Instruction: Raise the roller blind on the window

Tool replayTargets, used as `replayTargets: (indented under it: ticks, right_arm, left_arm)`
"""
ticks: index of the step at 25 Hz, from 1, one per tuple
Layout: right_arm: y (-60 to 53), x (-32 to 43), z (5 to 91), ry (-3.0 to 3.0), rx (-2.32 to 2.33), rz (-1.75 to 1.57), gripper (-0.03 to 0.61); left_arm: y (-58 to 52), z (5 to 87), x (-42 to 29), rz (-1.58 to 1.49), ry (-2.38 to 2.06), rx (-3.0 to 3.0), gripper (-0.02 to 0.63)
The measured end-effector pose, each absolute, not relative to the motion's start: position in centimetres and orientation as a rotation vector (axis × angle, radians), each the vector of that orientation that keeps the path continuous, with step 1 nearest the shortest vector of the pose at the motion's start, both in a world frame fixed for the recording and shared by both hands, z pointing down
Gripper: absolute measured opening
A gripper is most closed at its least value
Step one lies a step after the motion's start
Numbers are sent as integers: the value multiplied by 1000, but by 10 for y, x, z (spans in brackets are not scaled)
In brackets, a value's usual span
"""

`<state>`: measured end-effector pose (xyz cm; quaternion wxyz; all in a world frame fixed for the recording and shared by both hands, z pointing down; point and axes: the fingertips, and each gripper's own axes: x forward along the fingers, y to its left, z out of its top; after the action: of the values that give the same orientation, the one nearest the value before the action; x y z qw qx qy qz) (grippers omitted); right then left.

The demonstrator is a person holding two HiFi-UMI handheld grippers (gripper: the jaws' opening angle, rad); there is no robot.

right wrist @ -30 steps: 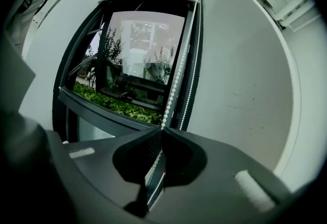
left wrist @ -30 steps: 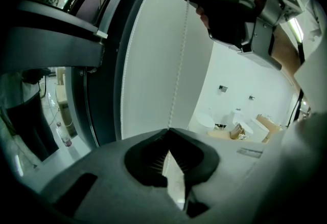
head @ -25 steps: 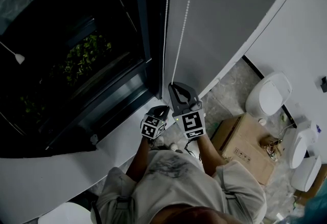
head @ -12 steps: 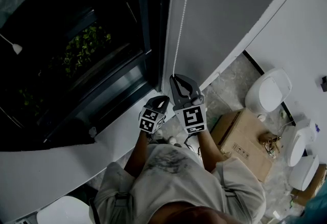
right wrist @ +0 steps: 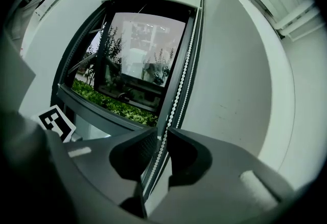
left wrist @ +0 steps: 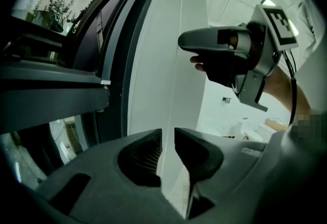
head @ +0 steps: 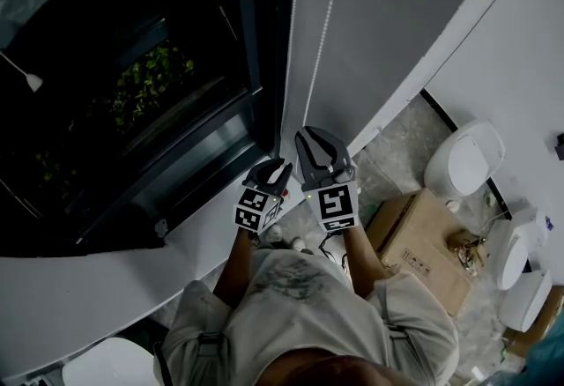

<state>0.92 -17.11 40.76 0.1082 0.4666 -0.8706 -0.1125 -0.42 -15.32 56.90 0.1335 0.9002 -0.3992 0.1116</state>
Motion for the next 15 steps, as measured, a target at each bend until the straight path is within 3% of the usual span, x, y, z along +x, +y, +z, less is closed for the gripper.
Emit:
replayTargets:
  ticks: [6, 9, 11, 15]
  right_arm:
    - [-167, 17, 397, -2562, 1392, -368, 101]
    - [-162, 20, 386, -2579, 1405, -416, 100]
    - [-157, 21, 377, -2597, 1413, -448, 75]
    - [-147, 20, 362, -2631, 1403, -541, 19]
  left_arm:
    - [-155, 527, -8, 226, -1182, 2662, 77]
    - [-154, 496, -12, 157, -1221, 2699, 43]
    - [-154, 475, -15, 114, -1252, 2723, 5]
    - [-149, 440, -21, 49, -1282, 2768, 5]
